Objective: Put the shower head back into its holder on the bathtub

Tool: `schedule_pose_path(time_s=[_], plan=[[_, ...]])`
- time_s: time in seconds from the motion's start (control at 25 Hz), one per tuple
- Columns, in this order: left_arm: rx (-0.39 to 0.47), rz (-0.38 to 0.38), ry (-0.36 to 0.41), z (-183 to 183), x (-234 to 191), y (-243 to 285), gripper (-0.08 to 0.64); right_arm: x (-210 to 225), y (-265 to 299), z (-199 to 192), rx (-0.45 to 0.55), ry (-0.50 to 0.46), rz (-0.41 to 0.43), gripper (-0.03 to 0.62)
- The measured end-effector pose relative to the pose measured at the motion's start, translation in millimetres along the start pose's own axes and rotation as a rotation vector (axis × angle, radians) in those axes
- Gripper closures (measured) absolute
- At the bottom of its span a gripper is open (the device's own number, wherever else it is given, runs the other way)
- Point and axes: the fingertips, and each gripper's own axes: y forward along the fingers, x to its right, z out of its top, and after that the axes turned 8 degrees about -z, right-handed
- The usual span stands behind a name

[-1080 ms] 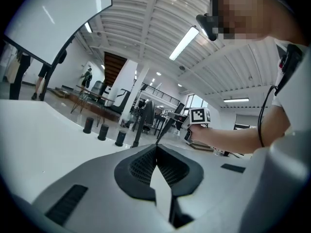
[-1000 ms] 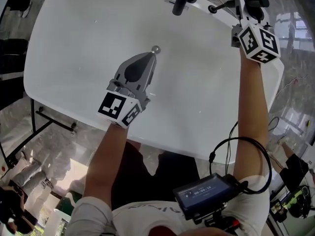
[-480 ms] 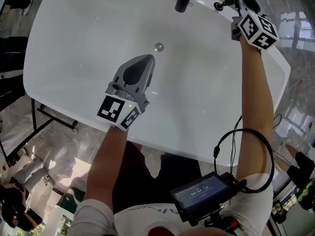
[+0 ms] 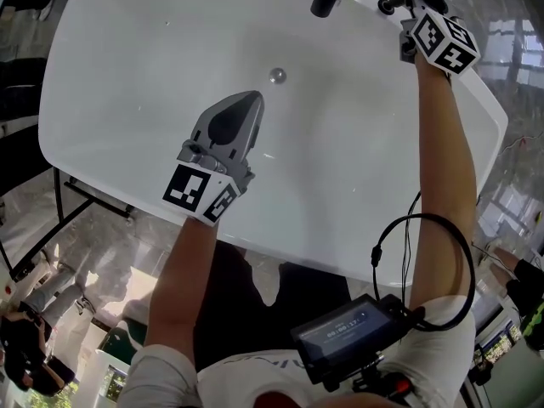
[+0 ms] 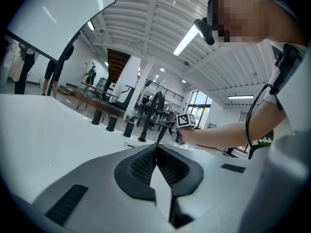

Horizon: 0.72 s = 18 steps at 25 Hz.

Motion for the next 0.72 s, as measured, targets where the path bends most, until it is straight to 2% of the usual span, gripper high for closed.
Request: schedule_pose_path(time_s=[0.2, 0.4, 0.72], plan=[[0.003, 0.011, -0.009, -2.5, -9.2, 0.7, 0.543, -3.5, 8.3, -6.9, -0.017, -0.020, 0.005, 0.474], [-0.001, 0.003, -0.014, -4.4, -7.7, 2.7, 0.543, -0.2, 9.3, -7.1, -0.018, 0.011, 0.007, 0.474], [-0.006, -0.013, -0.041, -10.6, -5.8, 7.9, 0.543, -2.7, 2.6, -20.4, -0.028, 0.002, 0.017, 0.474]])
